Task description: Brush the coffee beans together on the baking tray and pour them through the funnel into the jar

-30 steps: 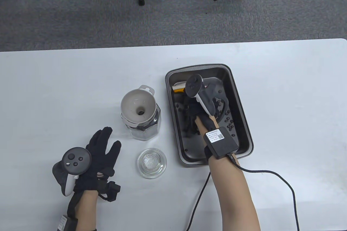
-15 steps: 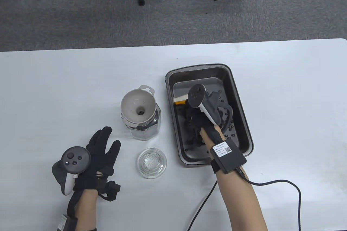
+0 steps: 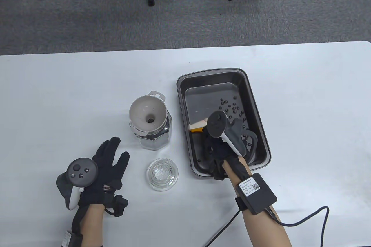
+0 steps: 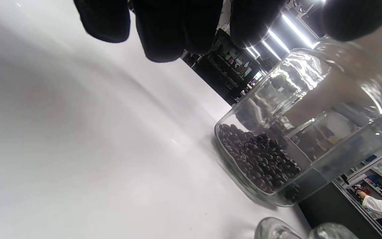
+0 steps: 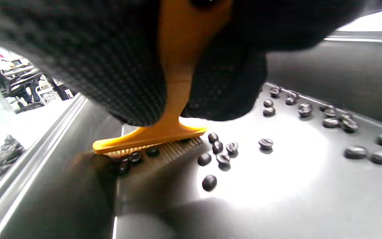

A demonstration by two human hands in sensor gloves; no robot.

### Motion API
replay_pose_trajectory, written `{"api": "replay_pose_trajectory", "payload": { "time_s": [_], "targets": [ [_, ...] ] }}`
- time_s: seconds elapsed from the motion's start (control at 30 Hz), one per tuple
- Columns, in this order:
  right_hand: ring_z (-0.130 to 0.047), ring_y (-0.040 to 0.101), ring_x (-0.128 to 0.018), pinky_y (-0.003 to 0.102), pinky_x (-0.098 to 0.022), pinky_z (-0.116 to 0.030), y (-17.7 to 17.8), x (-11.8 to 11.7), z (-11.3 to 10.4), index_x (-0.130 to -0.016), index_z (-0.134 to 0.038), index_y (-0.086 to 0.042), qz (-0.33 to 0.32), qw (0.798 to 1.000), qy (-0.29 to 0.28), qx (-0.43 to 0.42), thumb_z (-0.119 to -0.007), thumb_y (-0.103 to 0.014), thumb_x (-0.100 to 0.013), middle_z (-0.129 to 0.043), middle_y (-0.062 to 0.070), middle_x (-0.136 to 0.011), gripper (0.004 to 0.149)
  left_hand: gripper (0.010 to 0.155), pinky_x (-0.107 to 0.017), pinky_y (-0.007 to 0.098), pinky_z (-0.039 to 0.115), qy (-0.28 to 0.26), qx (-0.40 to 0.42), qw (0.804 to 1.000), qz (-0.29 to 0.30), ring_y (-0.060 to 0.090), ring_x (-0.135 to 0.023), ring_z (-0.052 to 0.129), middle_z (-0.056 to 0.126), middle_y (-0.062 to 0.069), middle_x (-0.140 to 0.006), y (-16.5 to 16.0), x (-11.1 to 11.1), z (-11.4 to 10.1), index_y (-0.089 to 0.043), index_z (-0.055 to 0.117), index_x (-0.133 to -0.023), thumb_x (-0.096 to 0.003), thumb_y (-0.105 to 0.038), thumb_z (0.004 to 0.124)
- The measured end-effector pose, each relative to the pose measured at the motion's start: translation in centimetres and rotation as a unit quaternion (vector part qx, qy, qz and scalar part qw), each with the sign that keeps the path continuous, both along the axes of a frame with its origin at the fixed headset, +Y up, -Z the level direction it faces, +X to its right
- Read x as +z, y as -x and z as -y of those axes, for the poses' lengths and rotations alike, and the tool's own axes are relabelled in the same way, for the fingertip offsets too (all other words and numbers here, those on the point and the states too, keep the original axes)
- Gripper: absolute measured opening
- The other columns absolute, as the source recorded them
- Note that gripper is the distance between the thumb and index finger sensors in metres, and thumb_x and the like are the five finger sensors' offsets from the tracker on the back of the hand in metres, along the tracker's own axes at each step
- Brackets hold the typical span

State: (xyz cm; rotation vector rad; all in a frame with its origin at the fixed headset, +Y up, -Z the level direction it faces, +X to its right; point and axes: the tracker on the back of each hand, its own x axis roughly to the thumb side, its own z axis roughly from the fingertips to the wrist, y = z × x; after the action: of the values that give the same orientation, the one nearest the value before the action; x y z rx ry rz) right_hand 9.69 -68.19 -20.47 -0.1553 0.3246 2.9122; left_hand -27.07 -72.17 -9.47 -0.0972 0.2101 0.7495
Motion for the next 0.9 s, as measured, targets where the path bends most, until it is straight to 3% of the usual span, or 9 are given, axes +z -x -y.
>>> {"api": "replay_pose_trajectory", "payload": {
  "time_s": [0.43,0.9],
  "targets": [
    [-0.111,0.022,-0.031,0.023,-0.012,-0.089,-2.0,4.1,-0.4,-0.067,-0.103,-0.031,-0.009,0.999,0.039,-0.022,-0.102,-0.036,-0.038,-0.114,0.006,-0.072,0.029,0.072,-0.077,0.058,0.059,-0.009,-0.008,1.000,0.003,0.035,-0.106,0.070,0.059,0.003,-0.121,-0.1,0.4,-0.6,-0.043,0.054,-0.111,-0.0489,-0.076,0.067],
    [-0.103,0.017,-0.044,0.023,-0.013,-0.089,-3.4,6.5,-1.6,-0.070,-0.101,-0.034,-0.025,0.996,0.083,-0.031,-0.098,-0.039,-0.041,-0.114,0.005,-0.074,0.030,0.072,-0.077,0.058,0.060,-0.011,-0.019,1.000,0.009,0.034,-0.106,0.070,0.059,0.003,-0.121,-0.5,0.9,-0.6,-0.043,0.054,-0.111,-0.0487,-0.076,0.067]
  ]
}}
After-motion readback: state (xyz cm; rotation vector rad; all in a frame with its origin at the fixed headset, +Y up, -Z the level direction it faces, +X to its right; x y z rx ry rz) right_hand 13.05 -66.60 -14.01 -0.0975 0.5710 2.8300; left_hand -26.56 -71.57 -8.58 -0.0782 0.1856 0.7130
